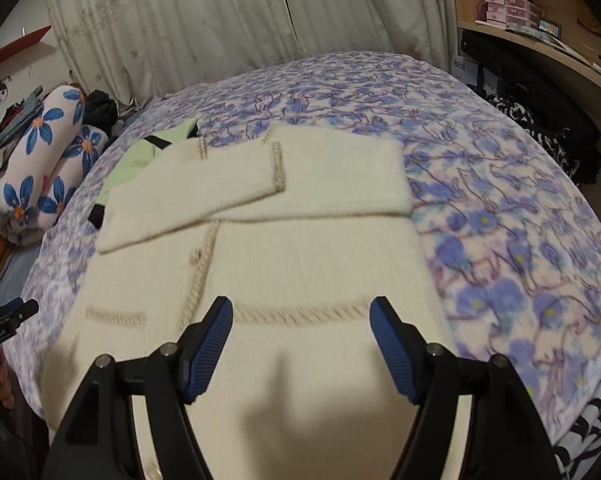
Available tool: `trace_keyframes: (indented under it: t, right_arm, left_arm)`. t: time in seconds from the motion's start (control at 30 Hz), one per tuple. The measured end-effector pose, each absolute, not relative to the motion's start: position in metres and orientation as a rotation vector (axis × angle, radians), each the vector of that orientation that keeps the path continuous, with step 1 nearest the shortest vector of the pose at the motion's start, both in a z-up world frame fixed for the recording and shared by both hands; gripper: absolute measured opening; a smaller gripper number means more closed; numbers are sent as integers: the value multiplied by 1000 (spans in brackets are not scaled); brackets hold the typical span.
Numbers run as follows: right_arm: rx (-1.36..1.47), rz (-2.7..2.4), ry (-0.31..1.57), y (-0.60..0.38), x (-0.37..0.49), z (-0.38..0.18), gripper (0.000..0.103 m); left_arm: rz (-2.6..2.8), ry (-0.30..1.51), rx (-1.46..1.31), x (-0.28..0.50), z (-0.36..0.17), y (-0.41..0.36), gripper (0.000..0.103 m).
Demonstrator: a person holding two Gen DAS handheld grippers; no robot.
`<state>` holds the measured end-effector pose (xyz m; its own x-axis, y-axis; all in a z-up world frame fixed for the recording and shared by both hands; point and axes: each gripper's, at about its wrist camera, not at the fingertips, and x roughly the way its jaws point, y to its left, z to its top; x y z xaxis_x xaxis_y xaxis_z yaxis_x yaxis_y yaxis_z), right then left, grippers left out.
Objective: Fold large clothes
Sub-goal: 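Move both open grippers toward the cardigan hem, then close the left gripper on the cardigan hem while the right gripper grasps the hem too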
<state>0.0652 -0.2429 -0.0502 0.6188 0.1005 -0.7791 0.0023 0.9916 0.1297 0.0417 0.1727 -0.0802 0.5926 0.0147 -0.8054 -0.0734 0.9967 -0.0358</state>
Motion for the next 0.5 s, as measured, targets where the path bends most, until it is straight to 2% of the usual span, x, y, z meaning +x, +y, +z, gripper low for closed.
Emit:
trace_keyframes:
  t: [0.23, 0.5]
  right_arm:
    - [112, -18, 984, -286, 32, -65, 71]
    - [271, -27, 1129, -329, 5, -106, 71]
  left_arm:
    - [26, 1046, -161, 14, -126, 207, 83]
    - [-54, 1109, -236, 7, -156, 215, 83]
